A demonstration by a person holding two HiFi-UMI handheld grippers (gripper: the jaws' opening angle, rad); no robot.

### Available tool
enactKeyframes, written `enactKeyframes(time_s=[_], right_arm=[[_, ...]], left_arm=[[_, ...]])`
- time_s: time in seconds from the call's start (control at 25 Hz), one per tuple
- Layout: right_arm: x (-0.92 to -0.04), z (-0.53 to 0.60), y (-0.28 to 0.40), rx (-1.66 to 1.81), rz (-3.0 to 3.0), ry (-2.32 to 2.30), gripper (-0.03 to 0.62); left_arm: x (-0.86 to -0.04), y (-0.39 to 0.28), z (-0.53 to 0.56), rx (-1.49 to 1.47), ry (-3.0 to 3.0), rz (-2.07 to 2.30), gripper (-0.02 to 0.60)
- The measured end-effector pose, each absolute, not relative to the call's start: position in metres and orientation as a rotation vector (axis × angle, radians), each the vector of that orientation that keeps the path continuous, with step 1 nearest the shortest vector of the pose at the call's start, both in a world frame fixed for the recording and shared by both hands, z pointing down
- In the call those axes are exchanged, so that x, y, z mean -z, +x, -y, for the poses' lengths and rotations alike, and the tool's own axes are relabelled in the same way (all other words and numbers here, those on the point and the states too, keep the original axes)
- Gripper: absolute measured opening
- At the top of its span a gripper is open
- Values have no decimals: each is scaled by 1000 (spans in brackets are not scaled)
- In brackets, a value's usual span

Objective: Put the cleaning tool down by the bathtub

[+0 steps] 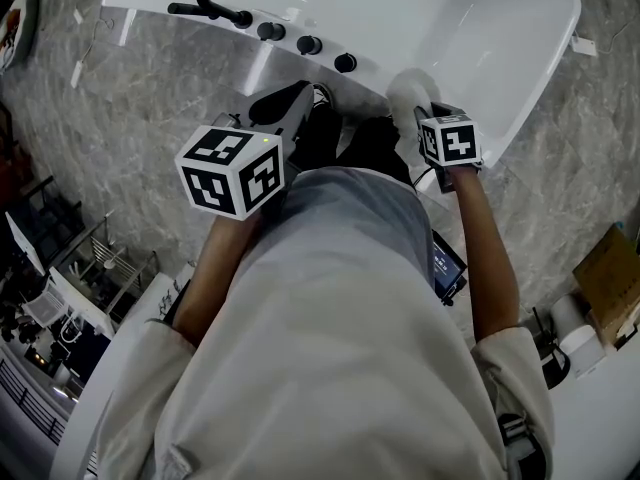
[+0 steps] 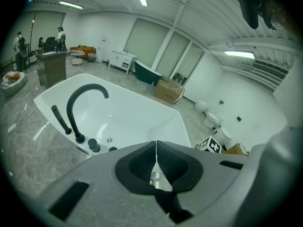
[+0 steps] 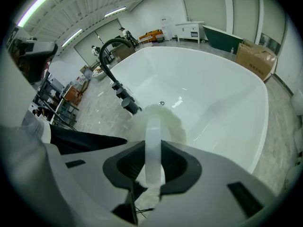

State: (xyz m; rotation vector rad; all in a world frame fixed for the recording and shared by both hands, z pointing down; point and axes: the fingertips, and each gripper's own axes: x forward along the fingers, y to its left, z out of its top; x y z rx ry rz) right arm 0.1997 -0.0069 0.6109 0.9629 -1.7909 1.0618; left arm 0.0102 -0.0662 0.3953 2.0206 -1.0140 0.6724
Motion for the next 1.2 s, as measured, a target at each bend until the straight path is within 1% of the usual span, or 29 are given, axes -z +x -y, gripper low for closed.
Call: enactKeyframes(time_s=[0.24,0.88,1.2], right_arm=[[-618,9,190,-952,1792,889,84],[-648,12,188,-552,1735,611,84],[-656,10,183,-534,1755,537,84]], left_arm=[[-395,8,65,-720,2052,1022,9],[-399,-1,58,-669,1977,1018,9],[-401,-5,55,-671,1953,1034,9]])
